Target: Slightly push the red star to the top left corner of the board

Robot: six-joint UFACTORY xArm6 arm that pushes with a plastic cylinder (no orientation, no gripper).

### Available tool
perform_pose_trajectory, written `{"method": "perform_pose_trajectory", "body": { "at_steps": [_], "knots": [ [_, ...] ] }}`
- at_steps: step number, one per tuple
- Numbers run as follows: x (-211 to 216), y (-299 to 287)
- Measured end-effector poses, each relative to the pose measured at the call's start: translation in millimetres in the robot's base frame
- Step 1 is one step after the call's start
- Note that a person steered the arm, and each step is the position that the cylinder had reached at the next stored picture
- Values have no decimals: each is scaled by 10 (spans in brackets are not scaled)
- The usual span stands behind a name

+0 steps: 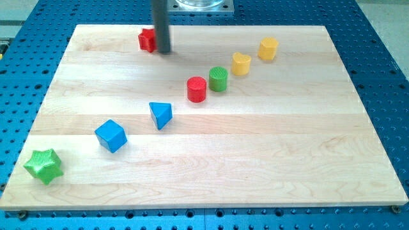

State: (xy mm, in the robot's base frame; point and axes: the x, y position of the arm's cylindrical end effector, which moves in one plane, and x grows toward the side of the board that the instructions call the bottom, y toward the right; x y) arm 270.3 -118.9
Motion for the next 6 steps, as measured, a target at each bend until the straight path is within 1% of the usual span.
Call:
{"method": "perform_pose_trajectory", "body": {
  "at_steps": [1,2,3,4,5,6],
  "knots": [
    [41,-167],
    [-172,331],
    [-400,-203],
    [-376,-795],
    [-341,-820],
    [-285,-454]
  ]
}}
